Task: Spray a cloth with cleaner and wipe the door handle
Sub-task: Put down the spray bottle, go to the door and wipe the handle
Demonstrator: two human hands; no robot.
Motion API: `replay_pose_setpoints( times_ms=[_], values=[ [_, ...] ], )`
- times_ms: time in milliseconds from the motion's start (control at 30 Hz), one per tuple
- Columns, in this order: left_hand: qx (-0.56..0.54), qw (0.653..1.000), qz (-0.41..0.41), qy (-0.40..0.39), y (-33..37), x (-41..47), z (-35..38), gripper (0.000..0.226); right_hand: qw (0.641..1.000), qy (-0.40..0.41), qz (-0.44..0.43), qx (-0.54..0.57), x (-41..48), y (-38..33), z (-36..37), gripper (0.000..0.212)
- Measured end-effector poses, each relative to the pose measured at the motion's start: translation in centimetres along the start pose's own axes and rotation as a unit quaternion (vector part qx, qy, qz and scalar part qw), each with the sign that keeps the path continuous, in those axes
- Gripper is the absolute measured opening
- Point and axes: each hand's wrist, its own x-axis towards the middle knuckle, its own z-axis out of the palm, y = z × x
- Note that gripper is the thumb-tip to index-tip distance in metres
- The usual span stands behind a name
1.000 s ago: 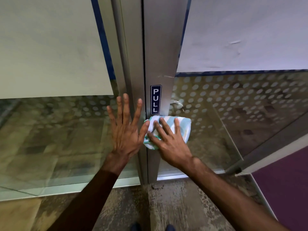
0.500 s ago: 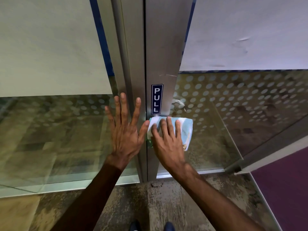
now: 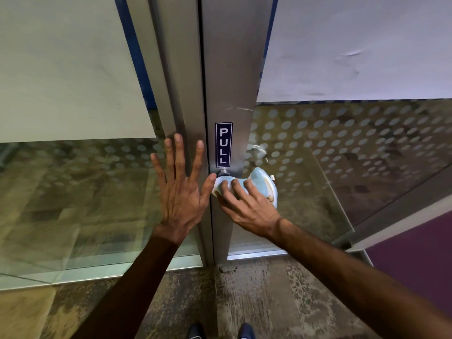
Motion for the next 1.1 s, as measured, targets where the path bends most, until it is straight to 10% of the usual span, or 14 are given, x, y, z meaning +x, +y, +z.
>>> replay_pose_setpoints(
  times_ms=[400, 1100],
  values=[
    [-0.019, 0.999, -0.004, 0.026, 1.5, -0.3, 0.3, 0.070, 0.988, -0.030, -0.152, -0.008, -3.8, 4.4, -0.3, 0.044],
    [-0.005, 1.000, -0.005, 0.009, 1.9, 0.0, 0.6, 0.067, 0.991, -0.059, -0.122, 0.015, -10.8, 10.1, -2.0, 0.044]
  ],
)
